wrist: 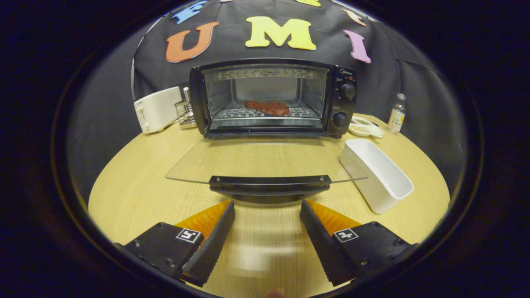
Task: Open the toaster oven, put the food inside, and close the toaster oven door.
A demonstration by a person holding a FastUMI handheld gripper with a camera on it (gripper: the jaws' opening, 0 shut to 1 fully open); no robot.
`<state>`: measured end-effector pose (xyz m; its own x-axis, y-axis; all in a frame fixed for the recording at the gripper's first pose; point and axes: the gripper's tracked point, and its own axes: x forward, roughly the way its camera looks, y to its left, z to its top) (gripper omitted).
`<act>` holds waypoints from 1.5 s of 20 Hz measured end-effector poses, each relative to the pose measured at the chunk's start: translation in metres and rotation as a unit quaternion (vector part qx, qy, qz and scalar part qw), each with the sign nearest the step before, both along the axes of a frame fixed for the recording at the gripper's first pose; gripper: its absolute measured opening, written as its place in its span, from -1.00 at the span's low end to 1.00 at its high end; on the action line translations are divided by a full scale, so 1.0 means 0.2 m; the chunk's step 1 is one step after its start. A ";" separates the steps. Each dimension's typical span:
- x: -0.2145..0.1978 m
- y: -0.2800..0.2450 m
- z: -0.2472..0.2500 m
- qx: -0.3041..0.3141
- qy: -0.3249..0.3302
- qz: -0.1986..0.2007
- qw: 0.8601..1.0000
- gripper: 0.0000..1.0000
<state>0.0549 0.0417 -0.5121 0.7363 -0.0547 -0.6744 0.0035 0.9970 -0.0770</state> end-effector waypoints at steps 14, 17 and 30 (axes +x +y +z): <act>0.11 0.05 0.27 -0.031 -0.146 0.020 0.989 1.00; 0.16 0.02 0.28 -0.056 -0.148 0.021 0.987 1.00; 0.34 0.05 0.45 -0.018 -0.165 0.017 0.986 1.00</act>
<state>0.1222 0.0517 -0.4224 0.9176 -0.0448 -0.3950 0.0004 0.9937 -0.1118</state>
